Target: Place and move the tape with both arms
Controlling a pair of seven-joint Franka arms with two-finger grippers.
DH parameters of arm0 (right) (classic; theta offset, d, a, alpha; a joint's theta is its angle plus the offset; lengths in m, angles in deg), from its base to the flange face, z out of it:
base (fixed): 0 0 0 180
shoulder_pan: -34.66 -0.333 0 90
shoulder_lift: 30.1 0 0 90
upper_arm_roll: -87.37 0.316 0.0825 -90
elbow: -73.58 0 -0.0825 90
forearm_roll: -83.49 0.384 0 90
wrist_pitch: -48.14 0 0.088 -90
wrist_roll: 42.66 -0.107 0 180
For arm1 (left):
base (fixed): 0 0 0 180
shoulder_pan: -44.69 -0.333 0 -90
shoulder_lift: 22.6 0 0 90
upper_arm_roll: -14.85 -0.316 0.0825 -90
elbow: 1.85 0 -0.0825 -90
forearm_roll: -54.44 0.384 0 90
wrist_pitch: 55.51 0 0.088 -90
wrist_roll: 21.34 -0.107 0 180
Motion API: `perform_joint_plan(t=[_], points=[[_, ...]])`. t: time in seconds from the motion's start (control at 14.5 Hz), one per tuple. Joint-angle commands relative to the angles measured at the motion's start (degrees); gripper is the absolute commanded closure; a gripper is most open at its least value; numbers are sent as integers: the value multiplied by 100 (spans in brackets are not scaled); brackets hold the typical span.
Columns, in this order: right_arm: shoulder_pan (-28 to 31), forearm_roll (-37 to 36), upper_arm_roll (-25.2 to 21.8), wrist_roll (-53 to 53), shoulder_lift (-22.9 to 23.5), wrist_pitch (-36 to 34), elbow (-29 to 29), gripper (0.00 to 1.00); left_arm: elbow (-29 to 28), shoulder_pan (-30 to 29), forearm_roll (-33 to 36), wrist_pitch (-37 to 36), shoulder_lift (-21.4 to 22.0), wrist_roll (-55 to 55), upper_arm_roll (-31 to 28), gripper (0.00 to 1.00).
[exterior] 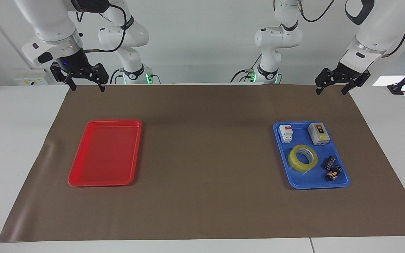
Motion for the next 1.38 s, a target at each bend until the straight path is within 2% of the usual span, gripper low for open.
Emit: perform_joint_plan(t=[0.0,1.03,1.31], points=[[51,70,17,132,17,-35,-35,0,-90,-59,-86,6,63,-103,13,0],[60,70,17,140,17,-35,-35,0,-108,-59,-86,50,72,-58,13,0],[51,70,17,140,17,-35,-35,0,-493,-59,-86,646,212,-76,13,0]])
